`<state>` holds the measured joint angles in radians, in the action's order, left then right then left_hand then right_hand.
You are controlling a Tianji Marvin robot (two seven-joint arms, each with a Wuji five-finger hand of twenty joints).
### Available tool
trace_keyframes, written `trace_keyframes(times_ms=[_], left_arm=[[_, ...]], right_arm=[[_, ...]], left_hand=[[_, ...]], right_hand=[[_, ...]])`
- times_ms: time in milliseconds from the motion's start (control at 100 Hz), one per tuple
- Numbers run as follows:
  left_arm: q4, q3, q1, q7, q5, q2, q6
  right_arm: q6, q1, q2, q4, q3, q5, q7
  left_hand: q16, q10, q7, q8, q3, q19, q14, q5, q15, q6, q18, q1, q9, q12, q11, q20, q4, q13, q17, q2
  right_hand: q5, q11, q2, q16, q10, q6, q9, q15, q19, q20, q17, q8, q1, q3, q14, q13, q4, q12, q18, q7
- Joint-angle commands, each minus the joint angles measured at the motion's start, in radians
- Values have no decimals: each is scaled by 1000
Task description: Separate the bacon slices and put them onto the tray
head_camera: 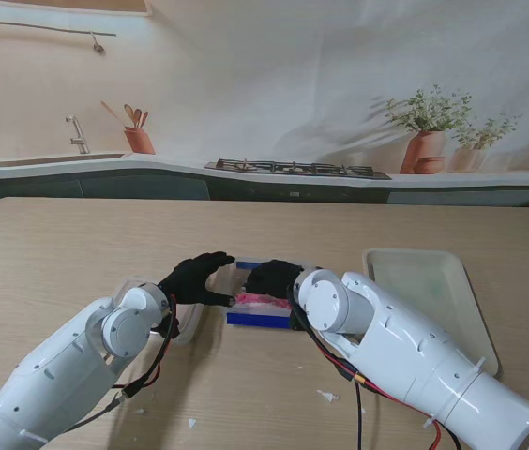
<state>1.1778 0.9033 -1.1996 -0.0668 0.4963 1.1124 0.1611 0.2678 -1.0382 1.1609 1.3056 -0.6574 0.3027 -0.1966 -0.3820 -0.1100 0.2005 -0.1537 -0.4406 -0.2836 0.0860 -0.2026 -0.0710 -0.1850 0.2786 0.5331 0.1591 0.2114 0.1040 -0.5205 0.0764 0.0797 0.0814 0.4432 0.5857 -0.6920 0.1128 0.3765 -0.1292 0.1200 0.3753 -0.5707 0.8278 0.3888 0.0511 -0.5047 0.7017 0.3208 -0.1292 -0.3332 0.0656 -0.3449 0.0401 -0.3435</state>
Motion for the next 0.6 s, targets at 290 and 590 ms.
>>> trace_keyframes(times_ms=[290,590], left_arm=[[-14,-10,-6,-20,7,-1,3],[-14,-11,-6,-19,3,0,2]], right_arm=[[38,11,24,-27,32,-38,-23],[43,-3,24,-12,19,-53,-20]], left_hand=[[0,45,19,-14,-40,40,-25,5,0,2,-1,19,2,-9,7,-21,-19,-36,14,49],[0,45,19,-14,-43,43,-27,5,0,1,-1,14,2,-9,7,-23,-17,-36,14,47]], right_hand=[[-37,23,-54,-25,0,11,-37,29,-44,-10,-28,8,-19,-67,0,47,-12,8,-35,18],[-35,13,-66,-10,-9,14,-13,-7,-35,10,10,9,0,-99,-15,-2,-15,4,-19,18]])
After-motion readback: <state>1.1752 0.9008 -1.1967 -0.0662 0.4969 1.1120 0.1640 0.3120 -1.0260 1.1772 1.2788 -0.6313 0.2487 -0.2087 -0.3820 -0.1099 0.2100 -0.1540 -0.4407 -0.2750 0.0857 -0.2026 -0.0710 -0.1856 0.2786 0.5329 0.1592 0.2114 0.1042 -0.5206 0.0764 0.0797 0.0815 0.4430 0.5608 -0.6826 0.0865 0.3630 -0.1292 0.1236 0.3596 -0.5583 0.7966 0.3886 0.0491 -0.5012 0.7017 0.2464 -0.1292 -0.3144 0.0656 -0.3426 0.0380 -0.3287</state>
